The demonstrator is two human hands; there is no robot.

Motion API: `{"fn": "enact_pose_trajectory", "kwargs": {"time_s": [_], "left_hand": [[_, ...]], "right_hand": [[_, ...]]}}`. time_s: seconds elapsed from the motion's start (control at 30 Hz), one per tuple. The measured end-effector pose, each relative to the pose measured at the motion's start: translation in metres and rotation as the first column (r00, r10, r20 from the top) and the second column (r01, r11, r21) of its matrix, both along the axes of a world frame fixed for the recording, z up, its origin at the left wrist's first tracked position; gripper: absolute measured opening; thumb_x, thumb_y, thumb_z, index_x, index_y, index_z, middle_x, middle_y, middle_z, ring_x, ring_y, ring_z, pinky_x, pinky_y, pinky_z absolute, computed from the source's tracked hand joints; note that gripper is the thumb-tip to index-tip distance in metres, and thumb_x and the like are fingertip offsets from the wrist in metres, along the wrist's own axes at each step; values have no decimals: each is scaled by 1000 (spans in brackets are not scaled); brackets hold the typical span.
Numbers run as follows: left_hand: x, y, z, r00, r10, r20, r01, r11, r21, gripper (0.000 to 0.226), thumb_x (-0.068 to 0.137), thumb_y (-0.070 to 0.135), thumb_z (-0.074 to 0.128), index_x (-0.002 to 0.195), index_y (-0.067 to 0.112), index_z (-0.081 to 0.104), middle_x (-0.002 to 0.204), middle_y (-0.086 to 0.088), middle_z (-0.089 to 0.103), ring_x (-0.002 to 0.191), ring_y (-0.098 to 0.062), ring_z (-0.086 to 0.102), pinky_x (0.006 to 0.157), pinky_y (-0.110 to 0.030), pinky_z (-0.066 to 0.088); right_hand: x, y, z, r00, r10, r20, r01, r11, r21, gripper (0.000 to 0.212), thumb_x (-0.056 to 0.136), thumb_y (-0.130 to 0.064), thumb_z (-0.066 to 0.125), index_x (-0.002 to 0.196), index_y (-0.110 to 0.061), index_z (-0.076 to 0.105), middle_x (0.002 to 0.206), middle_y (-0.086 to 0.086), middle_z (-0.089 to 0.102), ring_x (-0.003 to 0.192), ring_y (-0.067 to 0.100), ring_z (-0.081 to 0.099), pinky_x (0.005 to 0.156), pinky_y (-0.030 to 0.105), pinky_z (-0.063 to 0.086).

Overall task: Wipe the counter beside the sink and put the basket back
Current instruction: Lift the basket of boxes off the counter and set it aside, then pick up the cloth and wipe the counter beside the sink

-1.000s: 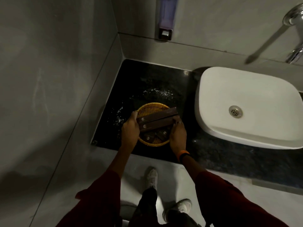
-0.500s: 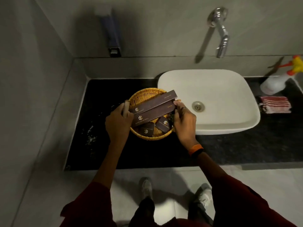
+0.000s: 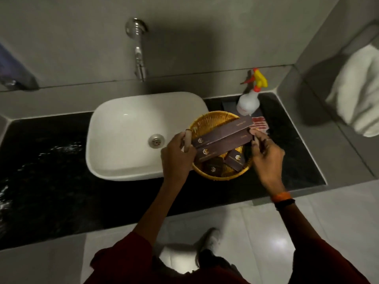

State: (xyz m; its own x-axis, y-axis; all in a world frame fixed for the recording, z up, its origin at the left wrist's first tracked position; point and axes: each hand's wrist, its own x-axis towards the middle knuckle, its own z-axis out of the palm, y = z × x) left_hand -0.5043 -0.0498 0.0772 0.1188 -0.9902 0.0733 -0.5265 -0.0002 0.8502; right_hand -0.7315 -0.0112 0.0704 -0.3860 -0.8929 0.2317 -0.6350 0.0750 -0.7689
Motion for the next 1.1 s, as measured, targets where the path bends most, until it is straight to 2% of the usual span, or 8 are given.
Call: {"fn": "enact_pose_trajectory", "kwargs": {"time_s": [0.13, 0.27, 0.37, 0.5, 0.67, 0.87, 0.97, 1.1], "left_hand": [[-80, 13, -17, 997, -73, -11, 73, 997, 37, 32, 87, 15, 68, 119, 11, 67, 104, -2, 76, 85, -10, 67, 63, 5, 41], [-130, 23, -52, 997, -67, -41, 72, 985, 155, 23, 89, 9, 66, 112, 10, 68, 93, 0, 70, 81, -15, 67, 61, -1, 45], [-150, 27, -81, 1000, -24, -3, 24, 970, 241, 22, 88, 7, 66, 110, 6, 69, 91, -9, 72, 81, -19, 68, 59, -5, 42], [-162, 30, -110, 1000, -7, 6, 5, 950, 311, 32, 86, 5, 67, 117, 7, 68, 101, -13, 74, 92, -27, 71, 77, -22, 49], [-172, 30, -125, 1000, 28, 2, -26, 932, 362, 41, 88, 8, 69, 128, 8, 63, 114, -13, 72, 105, -28, 70, 88, -29, 54], [-201, 17, -116, 974, -26, 226, -15, 983, 180, 68, 87, 25, 72, 147, 9, 43, 152, -16, 43, 148, -32, 33, 116, -44, 37], [-223, -33, -113, 990, -83, 116, 64, 984, 164, 53, 93, 21, 65, 142, 16, 48, 147, -11, 47, 141, -26, 41, 115, -37, 37], [-249, -129, -128, 973, -186, 135, 151, 960, 236, 37, 95, 14, 60, 132, 7, 55, 131, -16, 57, 123, -28, 52, 103, -34, 45]], "right_hand": [[-82, 16, -16, 999, -21, 26, 19, 999, 49, 29, 99, -1, 53, 126, -3, 64, 113, -1, 65, 102, 8, 60, 85, -9, 35], [-131, 26, -57, 993, -7, 122, -3, 996, 88, 24, 100, 2, 53, 119, -1, 66, 111, 5, 68, 103, 16, 64, 93, 14, 50], [-150, 23, -92, 992, 6, 128, -33, 976, 214, 31, 96, 6, 54, 124, -3, 65, 124, 16, 68, 111, 14, 60, 88, -4, 42], [-161, 18, -129, 987, 32, 157, -73, 962, 264, 30, 96, 5, 56, 123, -5, 66, 124, 15, 68, 111, 12, 59, 86, -10, 37], [-167, 13, -146, 965, -3, 261, -74, 956, 285, 31, 100, -4, 53, 125, -18, 65, 121, -7, 62, 111, 1, 58, 85, -9, 38], [-182, -20, -135, 957, -158, 243, 78, 948, 309, 27, 98, -38, 58, 124, -34, 62, 116, -10, 70, 106, 7, 65, 89, 18, 49], [-194, -74, -126, 980, -136, 147, 89, 953, 290, 25, 100, -34, 55, 121, -27, 66, 117, 2, 73, 108, 20, 68, 90, 32, 53], [-200, -147, -130, 999, -3, 46, -16, 917, 398, 34, 99, -30, 58, 130, -16, 61, 128, 10, 68, 116, 29, 64, 90, 30, 48]]}}
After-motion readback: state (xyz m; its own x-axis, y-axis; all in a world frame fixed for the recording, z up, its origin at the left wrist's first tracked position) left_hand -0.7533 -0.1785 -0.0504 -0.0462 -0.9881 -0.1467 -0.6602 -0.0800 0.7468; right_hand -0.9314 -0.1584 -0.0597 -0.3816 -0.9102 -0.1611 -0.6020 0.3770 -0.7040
